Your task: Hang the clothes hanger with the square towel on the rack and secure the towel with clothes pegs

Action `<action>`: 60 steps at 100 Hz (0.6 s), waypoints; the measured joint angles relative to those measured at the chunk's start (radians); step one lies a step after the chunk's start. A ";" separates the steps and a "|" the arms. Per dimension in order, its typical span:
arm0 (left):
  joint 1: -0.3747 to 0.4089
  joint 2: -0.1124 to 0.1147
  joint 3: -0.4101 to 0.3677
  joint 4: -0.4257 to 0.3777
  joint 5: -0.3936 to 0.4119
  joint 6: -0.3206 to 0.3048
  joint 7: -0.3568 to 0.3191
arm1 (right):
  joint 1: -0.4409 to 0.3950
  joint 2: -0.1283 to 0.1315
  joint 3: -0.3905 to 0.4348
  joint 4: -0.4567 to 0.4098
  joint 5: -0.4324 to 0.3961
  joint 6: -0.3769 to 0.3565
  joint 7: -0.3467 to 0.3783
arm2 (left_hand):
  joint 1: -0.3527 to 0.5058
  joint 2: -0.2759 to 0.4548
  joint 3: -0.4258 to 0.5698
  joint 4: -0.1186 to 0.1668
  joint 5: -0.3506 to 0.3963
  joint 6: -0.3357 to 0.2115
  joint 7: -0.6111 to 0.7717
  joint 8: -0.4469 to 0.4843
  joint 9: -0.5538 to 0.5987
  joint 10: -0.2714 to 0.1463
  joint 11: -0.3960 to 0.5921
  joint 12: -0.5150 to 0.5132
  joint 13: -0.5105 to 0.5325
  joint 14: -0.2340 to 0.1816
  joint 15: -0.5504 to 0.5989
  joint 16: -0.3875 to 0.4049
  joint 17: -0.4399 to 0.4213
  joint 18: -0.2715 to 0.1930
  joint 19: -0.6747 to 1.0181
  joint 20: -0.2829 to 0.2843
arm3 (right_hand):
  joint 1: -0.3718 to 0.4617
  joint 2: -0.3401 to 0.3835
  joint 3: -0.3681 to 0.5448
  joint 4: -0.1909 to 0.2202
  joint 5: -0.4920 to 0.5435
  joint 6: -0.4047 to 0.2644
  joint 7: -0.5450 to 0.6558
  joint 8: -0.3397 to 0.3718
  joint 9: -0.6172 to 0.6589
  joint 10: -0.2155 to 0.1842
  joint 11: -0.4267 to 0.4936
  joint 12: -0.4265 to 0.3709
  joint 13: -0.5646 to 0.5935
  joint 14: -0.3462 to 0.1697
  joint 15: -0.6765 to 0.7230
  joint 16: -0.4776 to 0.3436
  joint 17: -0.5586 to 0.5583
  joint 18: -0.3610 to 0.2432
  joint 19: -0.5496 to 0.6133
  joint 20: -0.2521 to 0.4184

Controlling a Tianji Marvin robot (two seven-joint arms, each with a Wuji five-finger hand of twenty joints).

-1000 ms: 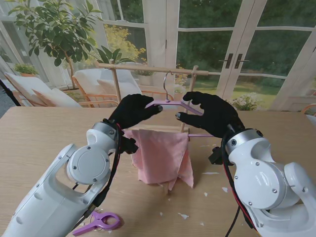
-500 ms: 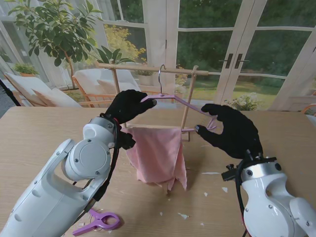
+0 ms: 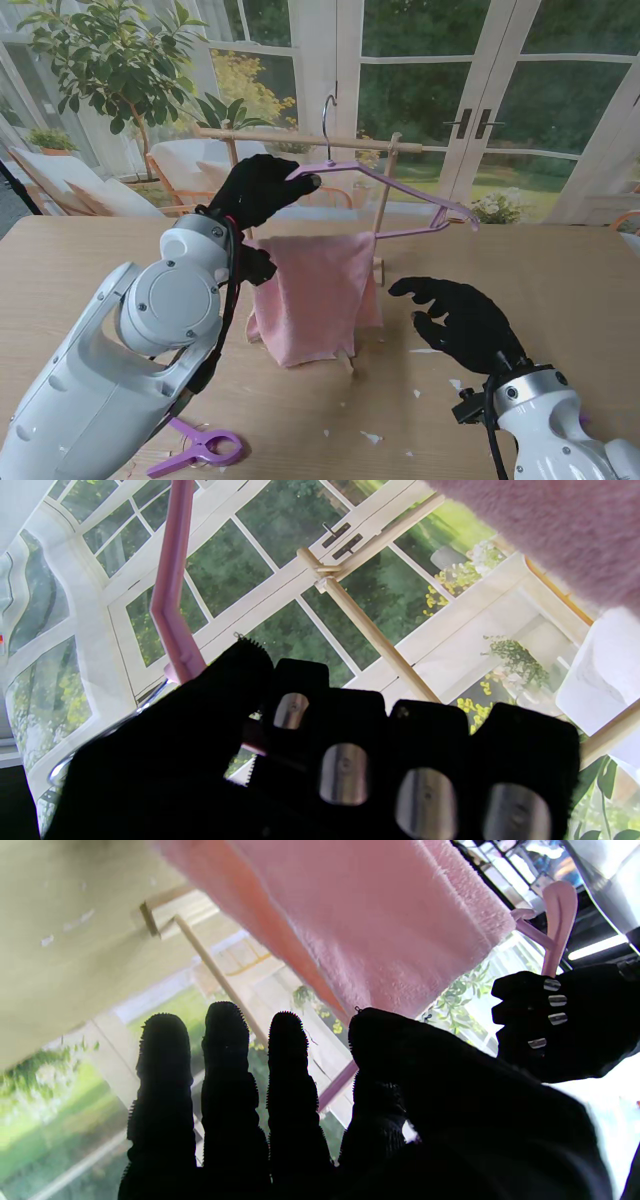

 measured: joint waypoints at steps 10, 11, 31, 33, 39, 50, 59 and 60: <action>0.001 0.003 -0.004 -0.007 0.000 -0.001 -0.013 | 0.003 0.002 0.000 0.000 0.053 0.012 0.007 | 0.000 0.000 0.000 0.000 0.000 -0.001 0.000 0.000 0.000 -0.001 0.000 0.001 0.000 -0.002 0.000 0.000 0.002 -0.002 0.000 0.000 | -0.029 0.000 -0.028 0.000 -0.029 0.000 -0.024 -0.025 -0.023 -0.010 0.035 0.025 -0.019 0.000 0.035 0.019 -0.016 -0.008 0.012 0.000; 0.001 0.004 -0.004 -0.008 0.000 -0.001 -0.014 | 0.004 0.002 -0.001 0.000 0.055 0.014 0.007 | 0.000 0.000 0.000 0.000 0.000 -0.001 0.000 0.001 0.000 -0.001 0.000 0.001 0.000 -0.002 0.000 0.000 0.002 -0.002 0.000 0.000 | -0.034 0.000 -0.037 0.000 -0.030 0.000 -0.029 -0.026 -0.031 -0.010 0.046 0.028 -0.019 0.000 0.037 0.022 -0.017 -0.008 0.013 0.000; 0.003 0.009 -0.011 -0.022 -0.010 0.000 -0.032 | 0.086 0.001 -0.049 0.045 0.108 0.051 -0.023 | 0.000 0.007 -0.003 0.000 0.000 -0.002 0.000 0.002 0.000 -0.002 0.000 0.001 0.000 -0.003 0.000 0.000 0.002 -0.004 0.000 0.000 | -0.113 0.000 -0.143 -0.007 -0.065 0.021 -0.037 -0.036 -0.072 -0.011 0.143 0.108 -0.029 0.000 0.117 0.066 -0.025 -0.009 0.046 0.000; 0.003 0.010 -0.011 -0.024 -0.011 0.001 -0.034 | 0.097 0.000 -0.055 0.052 0.130 0.058 -0.035 | 0.000 0.007 -0.003 0.000 0.000 -0.002 0.000 0.002 0.000 -0.002 0.000 0.001 0.000 -0.003 0.000 0.000 0.002 -0.004 0.000 0.000 | -0.113 0.000 -0.143 -0.007 -0.064 0.028 -0.037 -0.036 -0.072 -0.011 0.148 0.112 -0.029 0.000 0.124 0.068 -0.025 -0.009 0.047 0.000; 0.004 0.011 -0.013 -0.031 -0.018 0.006 -0.037 | 0.121 -0.006 -0.063 0.064 0.197 0.081 -0.056 | 0.000 0.007 -0.003 0.000 0.000 -0.002 0.000 0.002 0.000 -0.002 0.000 0.001 0.000 -0.003 0.000 0.000 0.003 -0.004 0.000 0.000 | -0.114 0.000 -0.152 -0.007 -0.060 0.048 -0.033 -0.036 -0.072 -0.011 0.154 0.118 -0.029 0.000 0.137 0.076 -0.025 -0.009 0.058 0.000; 0.004 0.015 -0.015 -0.042 -0.020 0.015 -0.050 | 0.158 -0.016 -0.072 0.074 0.228 0.138 -0.053 | 0.000 0.008 -0.003 0.000 0.000 -0.002 0.000 0.002 0.000 -0.002 0.000 0.001 0.000 -0.004 0.000 0.000 0.003 -0.009 0.000 0.000 | -0.114 0.001 -0.165 -0.007 -0.048 0.077 -0.020 -0.036 -0.083 -0.011 0.164 0.126 -0.044 0.000 0.152 0.080 -0.027 -0.009 0.069 0.000; 0.004 0.016 -0.015 -0.048 -0.020 0.020 -0.052 | 0.185 -0.018 -0.084 0.091 0.227 0.162 -0.052 | 0.004 0.009 -0.012 0.000 0.000 -0.002 0.000 0.002 0.000 -0.002 0.000 0.001 0.000 -0.004 0.000 0.000 0.004 -0.011 0.000 0.000 | -0.114 0.001 -0.165 -0.007 -0.037 0.091 -0.015 -0.036 -0.083 -0.011 0.165 0.129 -0.044 0.000 0.152 0.082 -0.027 -0.009 0.071 0.000; 0.004 0.016 -0.016 -0.049 -0.020 0.020 -0.053 | 0.188 -0.019 -0.085 0.094 0.227 0.163 -0.052 | 0.004 0.009 -0.012 0.000 0.000 -0.002 0.000 0.002 0.000 -0.002 0.000 0.001 0.000 -0.004 0.000 0.000 0.004 -0.011 0.000 0.000 | -0.114 0.001 -0.165 -0.007 -0.036 0.091 -0.012 -0.036 -0.083 -0.011 0.165 0.130 -0.044 0.000 0.152 0.082 -0.027 -0.009 0.071 0.000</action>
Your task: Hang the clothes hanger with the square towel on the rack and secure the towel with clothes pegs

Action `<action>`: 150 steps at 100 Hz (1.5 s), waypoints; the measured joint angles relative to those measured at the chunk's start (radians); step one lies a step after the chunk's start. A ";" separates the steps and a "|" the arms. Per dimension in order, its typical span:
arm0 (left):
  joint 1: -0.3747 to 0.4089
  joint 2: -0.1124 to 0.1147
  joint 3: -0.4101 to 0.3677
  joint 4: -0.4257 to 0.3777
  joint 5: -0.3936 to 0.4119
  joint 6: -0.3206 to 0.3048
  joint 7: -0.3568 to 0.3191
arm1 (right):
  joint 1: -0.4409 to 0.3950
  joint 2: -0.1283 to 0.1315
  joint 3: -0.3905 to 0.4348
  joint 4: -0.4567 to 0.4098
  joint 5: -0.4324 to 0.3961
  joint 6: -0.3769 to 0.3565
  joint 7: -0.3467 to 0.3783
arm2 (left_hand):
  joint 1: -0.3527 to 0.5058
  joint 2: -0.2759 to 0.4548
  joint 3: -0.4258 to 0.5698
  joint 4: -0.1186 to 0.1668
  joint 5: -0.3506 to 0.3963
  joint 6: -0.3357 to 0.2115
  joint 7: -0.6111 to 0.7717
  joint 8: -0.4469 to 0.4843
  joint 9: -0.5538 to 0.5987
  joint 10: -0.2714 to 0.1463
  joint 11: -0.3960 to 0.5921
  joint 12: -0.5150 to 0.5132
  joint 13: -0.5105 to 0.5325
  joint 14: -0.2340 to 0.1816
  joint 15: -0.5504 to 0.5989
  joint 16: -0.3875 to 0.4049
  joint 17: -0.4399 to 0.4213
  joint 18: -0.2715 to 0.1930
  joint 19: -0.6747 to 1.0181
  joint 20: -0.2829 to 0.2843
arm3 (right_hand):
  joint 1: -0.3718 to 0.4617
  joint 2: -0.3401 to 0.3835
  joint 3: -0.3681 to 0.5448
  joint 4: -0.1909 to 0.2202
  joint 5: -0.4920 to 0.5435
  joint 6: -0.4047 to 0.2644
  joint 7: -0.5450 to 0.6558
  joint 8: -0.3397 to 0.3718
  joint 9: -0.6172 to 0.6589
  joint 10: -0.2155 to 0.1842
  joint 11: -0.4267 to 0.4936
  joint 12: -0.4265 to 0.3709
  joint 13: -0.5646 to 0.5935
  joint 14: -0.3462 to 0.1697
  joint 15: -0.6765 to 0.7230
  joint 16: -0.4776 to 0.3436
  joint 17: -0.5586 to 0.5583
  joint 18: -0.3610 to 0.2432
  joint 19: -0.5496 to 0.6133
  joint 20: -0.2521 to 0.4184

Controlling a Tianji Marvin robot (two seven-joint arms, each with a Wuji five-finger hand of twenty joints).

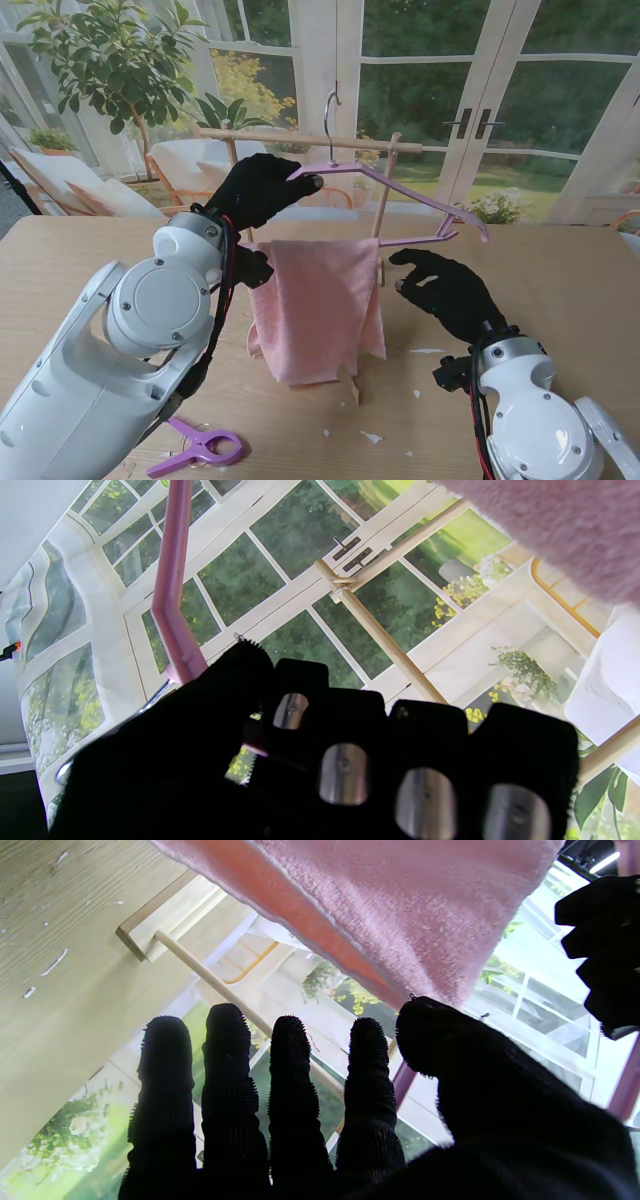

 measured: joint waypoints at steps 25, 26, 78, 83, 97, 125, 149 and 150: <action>0.001 0.003 -0.003 -0.005 0.009 0.006 -0.009 | 0.040 -0.005 -0.032 0.046 0.047 0.016 -0.014 | 0.000 0.000 0.000 0.000 0.000 0.000 0.000 0.000 0.000 0.000 0.000 0.000 0.000 -0.001 0.000 0.000 0.001 -0.001 0.000 0.000 | 0.000 0.000 0.000 0.000 0.063 0.011 0.063 0.032 0.000 0.000 0.023 0.011 0.000 0.000 0.016 0.006 0.000 0.000 0.013 0.000; 0.001 0.003 -0.003 -0.006 0.010 0.007 -0.009 | 0.040 -0.005 -0.033 0.047 0.047 0.016 -0.014 | 0.000 0.000 0.000 0.000 0.000 0.000 0.000 0.000 0.000 0.000 0.000 0.000 0.000 -0.001 0.000 0.000 0.001 -0.001 0.000 0.000 | 0.000 0.000 0.000 0.000 0.063 0.011 0.067 0.033 0.000 0.000 0.023 0.011 0.000 0.000 0.017 0.006 0.000 0.000 0.014 0.000; 0.004 0.004 -0.004 -0.010 -0.004 0.017 -0.012 | 0.088 -0.011 -0.095 0.068 0.063 0.019 -0.040 | 0.001 0.000 -0.001 0.000 0.000 0.000 0.000 0.000 0.000 0.000 0.000 0.000 0.000 -0.001 0.000 0.000 0.003 -0.001 0.001 0.000 | 0.002 -0.025 0.028 -0.019 0.072 0.011 0.088 0.046 0.002 0.000 0.038 0.024 0.000 0.000 0.048 0.013 -0.001 0.000 0.036 0.000; 0.005 0.004 -0.004 -0.010 -0.006 0.017 -0.012 | 0.095 -0.011 -0.109 0.074 0.058 0.018 -0.049 | 0.001 0.000 -0.001 0.000 0.000 0.000 0.000 0.000 0.000 0.000 0.000 0.000 0.000 -0.001 0.000 0.000 0.003 -0.001 0.001 0.000 | 0.002 -0.042 0.038 -0.019 0.091 0.011 0.105 0.046 0.003 0.000 0.052 0.031 0.000 0.000 0.057 0.019 -0.001 0.000 0.043 0.000; 0.006 0.004 -0.003 -0.010 -0.006 0.018 -0.012 | 0.128 -0.016 -0.181 0.112 -0.016 0.019 -0.138 | 0.001 0.000 -0.001 0.000 0.000 0.000 0.000 0.000 0.000 0.000 0.000 0.000 0.000 -0.002 0.001 0.000 0.003 -0.002 0.002 0.000 | 0.003 -0.130 0.103 -0.059 0.117 0.085 0.248 0.142 0.003 -0.012 0.166 0.104 0.002 -0.001 0.156 0.061 0.010 -0.024 0.092 0.000; 0.007 0.004 -0.005 -0.010 -0.030 0.018 -0.010 | 0.203 -0.055 -0.257 0.180 -0.043 0.049 -0.241 | 0.001 0.000 -0.001 0.000 0.000 0.000 0.000 0.000 0.000 0.000 0.000 0.000 0.000 -0.002 0.001 0.000 0.003 -0.003 0.002 0.000 | 0.125 -0.229 0.212 -0.139 0.178 0.049 0.576 0.228 0.054 -0.043 0.284 0.201 0.041 -0.013 0.281 0.117 0.034 -0.039 0.168 0.000; 0.016 0.003 -0.007 -0.010 -0.019 0.015 -0.007 | 0.162 -0.058 -0.221 0.124 -0.027 0.042 -0.209 | 0.001 0.001 -0.001 0.000 0.000 -0.003 0.004 0.007 0.000 -0.004 0.000 0.000 0.000 -0.004 0.001 0.000 0.003 -0.003 0.002 0.000 | 0.140 -0.234 0.256 -0.139 0.203 0.092 0.592 0.218 0.189 -0.027 0.137 0.075 0.096 -0.002 0.186 0.053 0.046 -0.035 0.161 0.000; 0.016 0.003 -0.007 -0.010 -0.019 0.016 -0.007 | 0.158 -0.058 -0.218 0.119 -0.026 0.042 -0.205 | 0.001 0.001 -0.001 0.000 0.000 -0.003 0.006 0.007 0.000 -0.004 0.000 0.000 0.000 -0.005 0.001 0.000 0.003 -0.003 0.002 0.000 | 0.140 -0.234 0.263 -0.139 0.203 0.100 0.594 0.223 0.197 -0.023 0.137 0.075 0.103 -0.002 0.186 0.053 0.047 -0.035 0.161 0.000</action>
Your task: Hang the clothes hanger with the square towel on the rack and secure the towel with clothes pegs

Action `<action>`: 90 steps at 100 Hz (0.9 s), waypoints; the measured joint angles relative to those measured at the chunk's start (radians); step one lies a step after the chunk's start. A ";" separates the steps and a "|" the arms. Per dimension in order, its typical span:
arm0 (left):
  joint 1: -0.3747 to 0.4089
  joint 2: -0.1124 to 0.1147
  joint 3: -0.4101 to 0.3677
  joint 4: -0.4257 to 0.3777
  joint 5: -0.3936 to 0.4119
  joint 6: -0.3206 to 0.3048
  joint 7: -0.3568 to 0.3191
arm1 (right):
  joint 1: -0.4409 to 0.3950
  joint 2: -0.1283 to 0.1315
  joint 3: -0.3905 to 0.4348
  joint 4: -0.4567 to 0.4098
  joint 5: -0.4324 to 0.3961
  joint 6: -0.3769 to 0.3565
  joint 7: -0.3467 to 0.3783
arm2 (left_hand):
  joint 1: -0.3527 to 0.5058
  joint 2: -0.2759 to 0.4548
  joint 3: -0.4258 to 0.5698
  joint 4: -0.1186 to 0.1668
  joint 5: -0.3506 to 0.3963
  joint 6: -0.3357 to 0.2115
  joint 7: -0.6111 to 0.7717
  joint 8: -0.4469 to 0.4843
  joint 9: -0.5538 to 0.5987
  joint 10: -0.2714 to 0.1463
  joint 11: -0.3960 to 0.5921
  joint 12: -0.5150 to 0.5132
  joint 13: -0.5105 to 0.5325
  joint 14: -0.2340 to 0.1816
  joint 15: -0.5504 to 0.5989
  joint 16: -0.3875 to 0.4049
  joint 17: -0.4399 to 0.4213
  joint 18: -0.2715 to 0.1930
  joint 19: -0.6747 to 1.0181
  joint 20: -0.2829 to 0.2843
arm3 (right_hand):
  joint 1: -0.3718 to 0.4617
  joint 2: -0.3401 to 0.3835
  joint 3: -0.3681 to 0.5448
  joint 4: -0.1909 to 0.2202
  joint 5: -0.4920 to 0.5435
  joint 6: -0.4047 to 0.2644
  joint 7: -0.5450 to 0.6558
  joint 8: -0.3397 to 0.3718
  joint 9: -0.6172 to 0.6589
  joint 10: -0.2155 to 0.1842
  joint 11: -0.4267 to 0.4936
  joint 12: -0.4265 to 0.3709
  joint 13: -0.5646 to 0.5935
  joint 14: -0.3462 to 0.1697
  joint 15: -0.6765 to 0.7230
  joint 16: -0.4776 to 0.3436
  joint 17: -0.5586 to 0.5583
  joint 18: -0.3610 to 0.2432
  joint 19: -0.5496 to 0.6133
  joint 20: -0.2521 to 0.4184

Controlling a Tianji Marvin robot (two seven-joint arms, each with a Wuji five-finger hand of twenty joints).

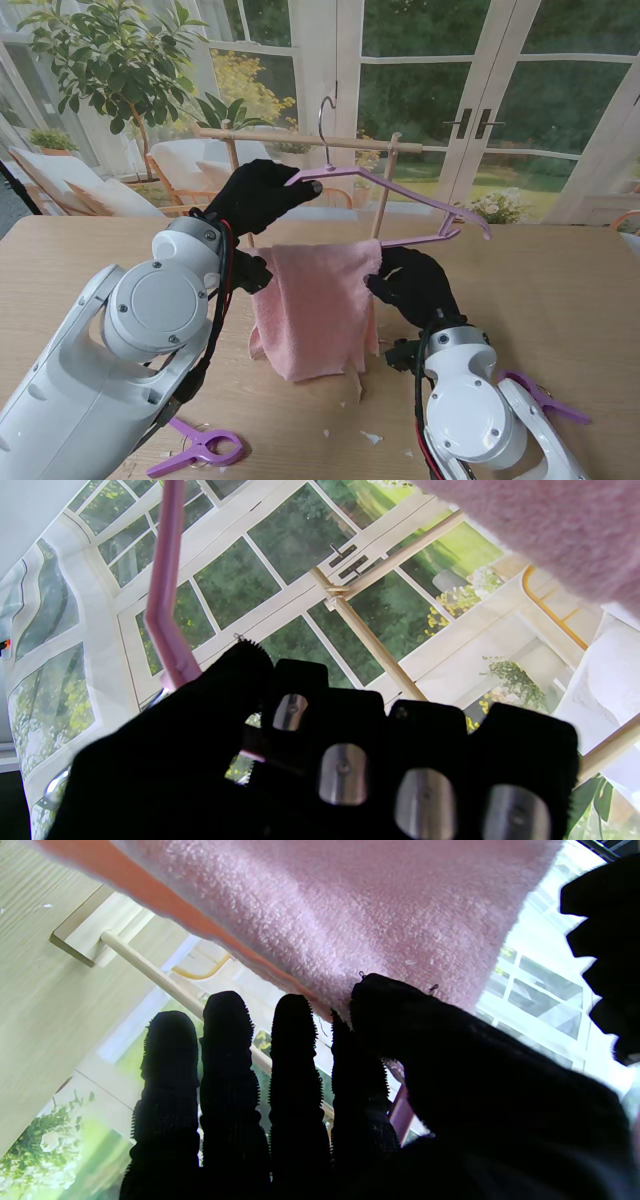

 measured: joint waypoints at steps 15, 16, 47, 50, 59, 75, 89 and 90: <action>0.001 0.000 -0.002 -0.001 0.002 0.002 0.004 | -0.043 0.009 0.051 -0.077 0.013 0.018 0.056 | 0.000 0.000 0.000 0.000 0.000 -0.003 0.003 0.001 0.000 -0.003 0.000 0.000 0.000 -0.004 0.000 0.000 0.000 -0.001 0.000 0.000 | 0.000 0.024 0.022 0.000 -0.006 0.075 0.020 0.056 0.025 0.035 0.009 0.021 0.040 0.001 0.026 -0.001 0.031 0.013 0.004 0.000; 0.001 0.000 -0.002 -0.001 0.002 0.002 0.004 | -0.045 0.010 0.054 -0.081 0.014 0.019 0.059 | 0.000 0.000 0.000 0.000 0.000 -0.003 0.003 0.001 0.000 -0.003 0.000 0.000 0.000 -0.004 0.000 0.000 0.000 -0.001 0.000 0.000 | 0.000 0.025 0.022 0.000 -0.007 0.078 0.020 0.057 0.025 0.036 0.011 0.022 0.048 0.002 0.030 -0.002 0.034 0.013 0.008 0.000; 0.002 0.000 -0.006 -0.005 -0.004 0.006 0.002 | -0.088 0.028 0.147 -0.177 0.071 0.072 0.143 | 0.000 0.000 0.000 0.000 0.000 -0.003 0.005 0.002 0.000 -0.004 0.002 0.000 0.000 -0.006 0.000 0.000 0.000 -0.010 0.000 0.000 | 0.000 0.037 0.021 0.000 0.000 0.113 0.023 0.055 0.059 0.078 0.026 0.022 0.073 0.013 0.052 -0.001 0.058 0.023 0.048 0.000; 0.002 0.000 -0.006 -0.005 -0.006 0.006 0.002 | -0.090 0.029 0.150 -0.179 0.071 0.072 0.143 | 0.000 0.000 0.000 0.000 0.000 -0.003 0.005 0.002 0.000 -0.004 0.002 0.000 0.000 -0.006 0.000 0.000 0.000 -0.011 0.000 0.000 | 0.000 0.037 0.021 0.000 0.002 0.113 0.022 0.052 0.064 0.078 0.026 0.021 0.073 0.013 0.052 -0.001 0.058 0.023 0.051 0.000; 0.001 0.000 -0.004 -0.004 -0.002 0.004 0.002 | -0.092 0.032 0.159 -0.183 0.070 0.068 0.146 | 0.000 0.000 0.000 0.000 0.000 -0.003 0.005 0.002 0.000 -0.005 0.002 0.000 0.000 -0.006 0.000 0.000 0.000 -0.011 0.000 0.000 | 0.013 0.017 0.011 0.000 0.023 0.113 0.013 0.017 0.071 0.074 0.026 0.012 0.073 0.013 0.052 0.003 0.058 0.023 0.076 0.000; -0.005 0.000 0.005 0.002 0.011 0.007 0.002 | -0.087 0.039 0.146 -0.189 0.006 0.060 0.154 | 0.000 0.000 0.000 0.000 0.000 -0.003 0.006 0.002 0.000 -0.005 0.004 0.000 0.000 -0.007 0.000 0.000 0.000 -0.011 0.000 0.000 | 0.013 -0.016 -0.032 0.000 0.063 0.023 -0.018 -0.063 0.084 0.023 0.027 0.032 0.059 0.008 0.079 0.023 0.062 -0.015 0.166 0.000; -0.010 -0.001 0.014 0.005 0.031 0.044 0.008 | -0.078 0.044 0.115 -0.195 -0.038 0.061 0.152 | 0.003 0.009 -0.019 0.000 -0.008 -0.004 0.007 0.002 0.000 -0.007 0.004 0.000 0.000 -0.010 0.000 0.000 0.000 -0.016 0.000 0.000 | 0.013 -0.045 -0.051 -0.003 0.087 0.000 -0.028 -0.118 0.084 0.011 0.027 0.046 0.059 0.001 0.091 0.031 0.081 -0.029 0.218 0.000; -0.011 -0.001 0.015 0.005 0.033 0.049 0.008 | -0.077 0.044 0.112 -0.196 -0.039 0.062 0.152 | 0.004 0.013 -0.023 0.000 -0.008 -0.004 0.007 0.002 0.000 -0.007 0.004 0.000 0.000 -0.010 0.000 0.000 0.000 -0.017 0.000 0.000 | 0.013 -0.047 -0.051 -0.003 0.094 0.000 -0.027 -0.127 0.084 0.011 0.027 0.046 0.059 0.001 0.091 0.032 0.085 -0.029 0.219 0.000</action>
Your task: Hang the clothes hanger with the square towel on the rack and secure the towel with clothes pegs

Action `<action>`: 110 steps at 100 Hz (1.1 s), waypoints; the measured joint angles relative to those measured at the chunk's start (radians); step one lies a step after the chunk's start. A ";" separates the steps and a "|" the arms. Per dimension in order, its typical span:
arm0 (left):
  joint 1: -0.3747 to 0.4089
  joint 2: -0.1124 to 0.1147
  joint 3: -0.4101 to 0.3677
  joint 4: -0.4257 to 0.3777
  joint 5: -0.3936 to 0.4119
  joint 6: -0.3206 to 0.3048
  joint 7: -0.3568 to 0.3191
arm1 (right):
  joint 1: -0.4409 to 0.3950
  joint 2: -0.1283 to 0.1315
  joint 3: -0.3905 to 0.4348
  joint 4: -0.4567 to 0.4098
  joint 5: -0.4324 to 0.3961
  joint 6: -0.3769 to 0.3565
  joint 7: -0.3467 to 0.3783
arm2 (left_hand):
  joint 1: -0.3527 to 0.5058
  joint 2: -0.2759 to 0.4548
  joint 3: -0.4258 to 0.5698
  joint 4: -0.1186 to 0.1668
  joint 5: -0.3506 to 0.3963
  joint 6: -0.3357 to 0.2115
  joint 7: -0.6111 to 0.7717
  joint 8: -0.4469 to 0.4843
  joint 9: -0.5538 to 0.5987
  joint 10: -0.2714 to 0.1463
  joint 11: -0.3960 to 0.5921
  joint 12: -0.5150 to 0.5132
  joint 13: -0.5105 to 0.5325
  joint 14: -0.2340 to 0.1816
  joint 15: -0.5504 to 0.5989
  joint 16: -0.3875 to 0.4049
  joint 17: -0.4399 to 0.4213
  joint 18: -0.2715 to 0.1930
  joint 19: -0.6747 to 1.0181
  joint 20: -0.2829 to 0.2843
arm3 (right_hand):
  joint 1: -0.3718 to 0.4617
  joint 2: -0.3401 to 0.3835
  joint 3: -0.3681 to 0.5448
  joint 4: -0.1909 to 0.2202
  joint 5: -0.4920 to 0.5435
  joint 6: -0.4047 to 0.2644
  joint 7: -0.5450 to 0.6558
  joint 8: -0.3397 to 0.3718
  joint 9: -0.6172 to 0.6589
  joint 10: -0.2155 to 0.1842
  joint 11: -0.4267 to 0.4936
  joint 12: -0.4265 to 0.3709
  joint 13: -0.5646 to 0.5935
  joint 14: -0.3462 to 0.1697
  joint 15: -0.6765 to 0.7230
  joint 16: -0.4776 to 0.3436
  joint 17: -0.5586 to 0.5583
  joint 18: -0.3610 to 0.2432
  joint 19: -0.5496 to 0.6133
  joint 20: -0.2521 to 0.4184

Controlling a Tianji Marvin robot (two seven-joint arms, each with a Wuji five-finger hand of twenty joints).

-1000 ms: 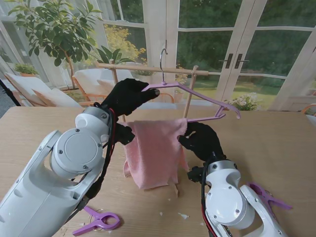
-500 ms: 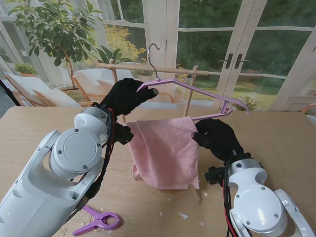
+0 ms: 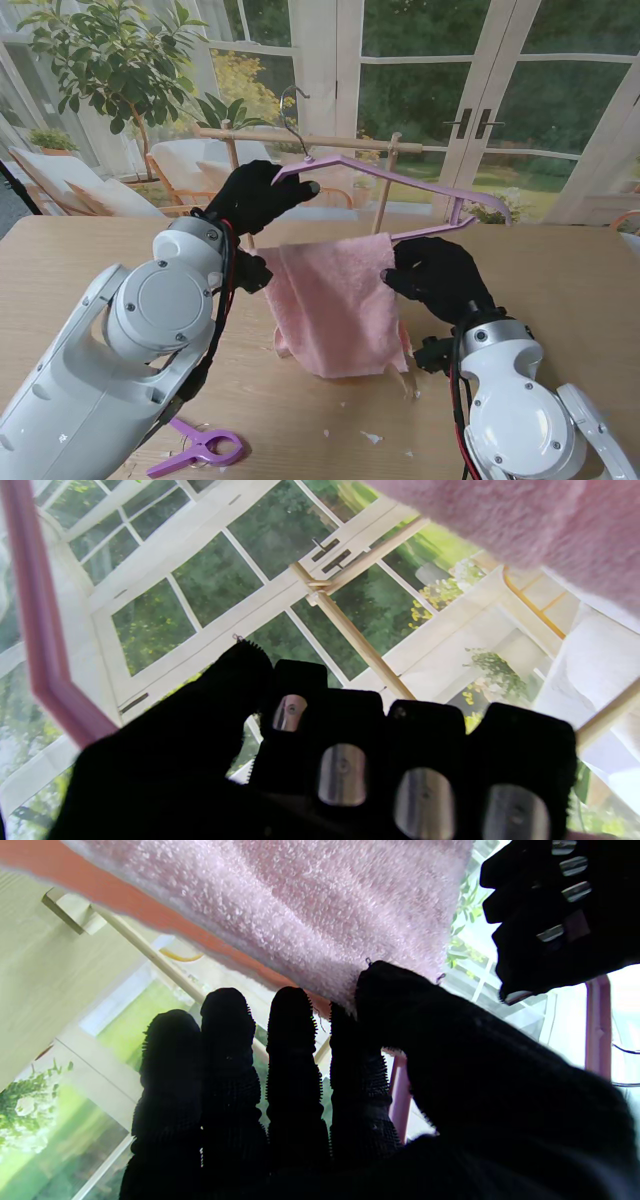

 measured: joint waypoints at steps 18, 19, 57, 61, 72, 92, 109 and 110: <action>-0.003 -0.002 0.000 -0.002 0.002 0.033 0.003 | 0.011 0.001 -0.044 -0.004 -0.023 0.033 -0.013 | 0.010 0.031 -0.046 0.000 -0.005 -0.001 0.002 0.000 0.000 -0.002 0.000 0.000 0.000 -0.006 0.000 0.000 0.000 -0.011 0.000 0.000 | 0.000 -0.023 0.003 0.000 0.026 0.020 0.017 -0.052 0.021 0.000 0.001 0.000 0.006 0.000 0.008 0.000 0.021 -0.001 0.018 0.000; -0.003 -0.002 -0.001 -0.002 0.001 0.033 0.003 | 0.012 0.001 -0.046 -0.004 -0.023 0.036 -0.015 | 0.014 0.035 -0.050 0.000 -0.006 -0.001 0.002 0.000 0.000 -0.002 0.000 0.000 0.000 -0.006 0.000 0.000 0.000 -0.011 0.000 0.000 | 0.000 -0.023 0.003 0.000 0.026 0.021 0.018 -0.052 0.021 0.000 0.001 0.000 0.006 0.000 0.009 0.000 0.021 -0.001 0.019 0.000; -0.003 -0.018 -0.014 -0.016 -0.040 0.072 0.035 | 0.065 -0.036 -0.078 0.023 0.138 0.155 -0.088 | 0.025 0.040 -0.066 0.000 -0.015 -0.001 0.009 0.000 0.000 -0.006 0.000 0.000 0.000 -0.017 0.000 0.000 0.001 -0.023 0.000 0.000 | -0.001 0.022 0.008 0.000 0.013 0.042 0.036 -0.074 0.084 0.037 0.001 -0.069 0.110 0.015 0.005 -0.017 0.120 0.035 0.038 0.000; -0.003 -0.018 -0.014 -0.017 -0.040 0.074 0.036 | 0.067 -0.042 -0.077 0.030 0.174 0.159 -0.101 | 0.035 0.041 -0.077 0.000 -0.015 -0.001 0.009 0.000 0.000 -0.006 0.000 0.000 0.000 -0.019 0.000 0.000 0.002 -0.024 0.000 0.000 | -0.001 0.024 0.000 0.000 0.012 0.044 0.036 -0.077 0.100 0.040 -0.001 -0.082 0.129 0.019 -0.002 -0.025 0.136 0.045 0.044 0.000; -0.008 -0.018 -0.010 -0.019 -0.028 0.093 0.029 | 0.068 -0.056 -0.076 0.045 0.194 0.167 -0.135 | 0.035 0.047 -0.077 0.000 -0.016 -0.001 0.009 0.000 0.000 -0.007 0.000 0.000 0.000 -0.022 0.000 0.000 0.002 -0.033 0.000 0.000 | -0.039 0.051 -0.009 0.000 0.013 0.051 0.037 -0.124 0.136 0.048 -0.034 -0.121 0.182 0.031 -0.014 -0.047 0.181 0.069 0.050 0.000; -0.023 -0.017 0.002 -0.013 -0.013 0.110 0.022 | 0.051 -0.058 -0.071 0.050 0.117 0.163 -0.136 | 0.035 0.047 -0.085 0.000 -0.017 -0.001 0.009 0.000 -0.001 -0.009 0.000 0.000 0.000 -0.025 0.000 0.000 0.002 -0.036 0.000 0.000 | -0.063 0.016 -0.016 0.000 -0.001 0.038 0.073 0.023 0.162 0.045 0.083 -0.060 0.240 0.014 0.101 -0.021 0.247 0.067 0.125 0.001; -0.025 -0.012 0.014 -0.001 0.049 0.096 0.012 | 0.036 -0.056 -0.071 0.058 0.031 0.139 -0.156 | 0.035 0.047 -0.085 0.000 -0.017 -0.001 0.009 0.000 -0.001 -0.010 0.000 0.000 0.000 -0.027 0.000 0.000 0.002 -0.047 0.000 -0.001 | -0.052 -0.001 -0.001 -0.001 0.052 0.041 0.074 -0.088 0.249 0.045 0.047 -0.111 0.324 0.002 0.126 -0.022 0.338 0.068 0.164 0.001; -0.025 -0.012 0.015 0.000 0.050 0.096 0.012 | 0.035 -0.055 -0.071 0.058 0.028 0.137 -0.156 | 0.035 0.047 -0.085 0.000 -0.017 -0.001 0.009 0.000 -0.001 -0.010 0.000 0.000 0.000 -0.027 0.000 0.000 0.002 -0.047 0.000 -0.001 | -0.052 -0.001 -0.001 -0.001 0.052 0.041 0.074 -0.088 0.249 0.045 0.047 -0.112 0.324 0.002 0.126 -0.022 0.339 0.068 0.164 0.001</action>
